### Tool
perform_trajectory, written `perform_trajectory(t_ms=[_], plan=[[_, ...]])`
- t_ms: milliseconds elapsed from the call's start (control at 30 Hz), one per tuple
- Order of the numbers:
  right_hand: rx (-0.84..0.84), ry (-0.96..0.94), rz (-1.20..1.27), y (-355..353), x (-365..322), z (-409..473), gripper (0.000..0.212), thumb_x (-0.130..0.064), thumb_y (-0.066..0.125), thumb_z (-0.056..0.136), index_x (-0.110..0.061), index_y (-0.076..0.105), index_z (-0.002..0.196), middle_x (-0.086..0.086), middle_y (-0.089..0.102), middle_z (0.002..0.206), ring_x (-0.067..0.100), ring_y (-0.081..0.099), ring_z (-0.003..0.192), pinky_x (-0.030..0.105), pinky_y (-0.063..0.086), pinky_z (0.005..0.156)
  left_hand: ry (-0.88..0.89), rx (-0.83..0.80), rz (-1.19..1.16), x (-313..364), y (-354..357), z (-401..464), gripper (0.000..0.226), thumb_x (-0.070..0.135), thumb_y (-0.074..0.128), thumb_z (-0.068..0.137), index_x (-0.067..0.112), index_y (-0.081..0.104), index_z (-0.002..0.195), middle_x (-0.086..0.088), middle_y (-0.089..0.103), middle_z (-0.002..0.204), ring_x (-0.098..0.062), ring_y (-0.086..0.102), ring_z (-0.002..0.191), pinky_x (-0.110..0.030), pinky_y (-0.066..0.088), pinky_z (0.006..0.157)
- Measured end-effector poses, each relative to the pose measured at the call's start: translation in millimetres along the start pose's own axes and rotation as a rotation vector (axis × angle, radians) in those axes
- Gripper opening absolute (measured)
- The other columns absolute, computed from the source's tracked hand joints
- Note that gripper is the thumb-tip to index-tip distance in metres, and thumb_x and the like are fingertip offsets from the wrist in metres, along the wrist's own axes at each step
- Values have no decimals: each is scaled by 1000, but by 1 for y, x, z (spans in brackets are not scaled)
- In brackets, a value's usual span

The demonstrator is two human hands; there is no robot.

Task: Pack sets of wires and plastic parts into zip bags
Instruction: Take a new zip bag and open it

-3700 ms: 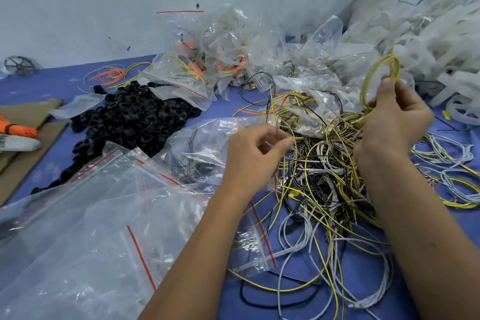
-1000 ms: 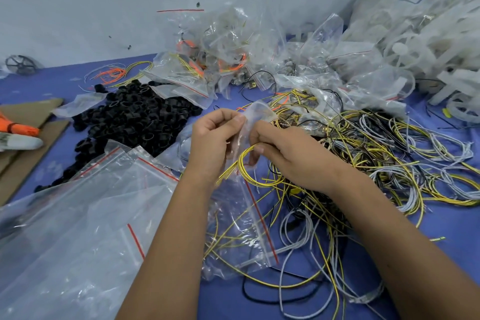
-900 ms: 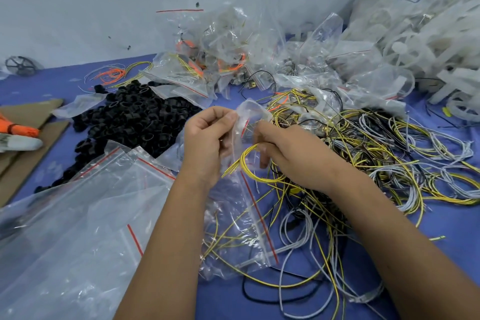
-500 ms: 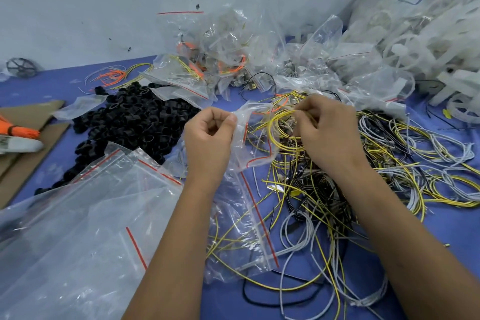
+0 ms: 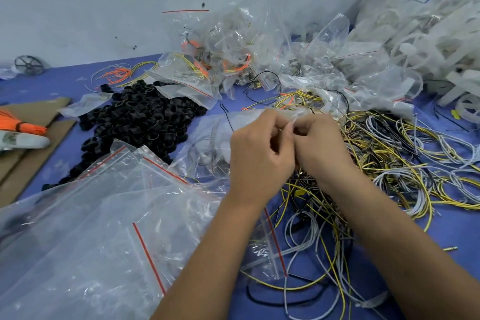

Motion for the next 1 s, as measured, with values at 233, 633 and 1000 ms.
perform_trajectory(t_ms=[233,633,1000], plan=[[-248,171,417,13,7,0,20,18,52,85,8,70,83,26,66,76,32,58,67,35,46,58,6,68,-32,5,-3,-1,13,8,71,88,11,64,77,4,55,58,-17,51,54,-37,44,53],[-440,140,867,40,-5,-6,59,-10,21,107,-2,78,91,13,69,82,24,64,81,25,53,70,103,87,-72,24,-3,-6,13,-2,73,83,5,64,77,3,50,58,-12,43,56,-20,35,59],[-197,-250,-49,3,-14,7,26,9,53,86,-10,71,82,17,69,73,28,68,66,48,58,59,-83,6,-86,1,4,-1,14,12,66,94,11,62,81,12,54,62,-8,50,56,-30,42,55]])
Point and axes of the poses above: each hand's wrist, its own z-axis towards the middle knuckle, its own y-axis out of the palm, x = y × z, the point moved 5 cm from there along z, towards the middle knuckle
